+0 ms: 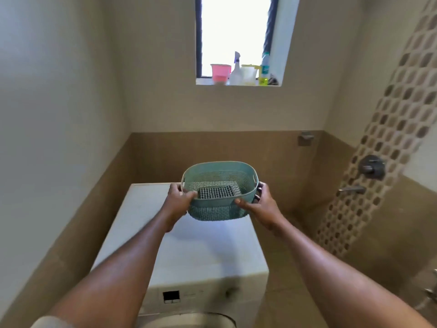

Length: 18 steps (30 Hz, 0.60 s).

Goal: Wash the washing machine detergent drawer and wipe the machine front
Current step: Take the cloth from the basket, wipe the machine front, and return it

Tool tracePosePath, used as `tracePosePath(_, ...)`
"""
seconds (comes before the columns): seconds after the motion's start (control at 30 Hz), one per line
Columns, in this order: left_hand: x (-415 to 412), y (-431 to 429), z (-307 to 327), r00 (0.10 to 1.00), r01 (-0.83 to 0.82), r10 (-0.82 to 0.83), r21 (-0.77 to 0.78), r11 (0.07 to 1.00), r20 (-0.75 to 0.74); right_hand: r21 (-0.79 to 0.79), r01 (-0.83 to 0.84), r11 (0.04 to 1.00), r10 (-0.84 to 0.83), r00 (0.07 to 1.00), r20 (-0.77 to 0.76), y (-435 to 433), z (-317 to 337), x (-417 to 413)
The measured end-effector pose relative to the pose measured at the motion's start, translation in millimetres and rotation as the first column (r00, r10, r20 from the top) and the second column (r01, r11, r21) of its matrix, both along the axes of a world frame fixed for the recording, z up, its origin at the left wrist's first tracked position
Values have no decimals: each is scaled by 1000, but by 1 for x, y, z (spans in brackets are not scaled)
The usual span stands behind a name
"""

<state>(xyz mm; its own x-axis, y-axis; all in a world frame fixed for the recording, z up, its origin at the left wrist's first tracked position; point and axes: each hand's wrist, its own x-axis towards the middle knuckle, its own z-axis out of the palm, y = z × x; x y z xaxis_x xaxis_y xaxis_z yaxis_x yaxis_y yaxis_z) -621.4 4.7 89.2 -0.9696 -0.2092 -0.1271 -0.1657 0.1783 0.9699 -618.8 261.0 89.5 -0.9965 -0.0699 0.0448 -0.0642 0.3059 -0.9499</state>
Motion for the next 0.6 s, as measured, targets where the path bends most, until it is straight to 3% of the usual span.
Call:
tracePosePath(0.3,-47,-110,-113,975,117,-88,-134,984,204,69,-14,998,-3,970,242,-105,-121,-56)
tracePosePath(0.6,-87,-121,-162,975,75,-38,-164,984,219,97,52,994,-83,936,341,-133,-155,-93)
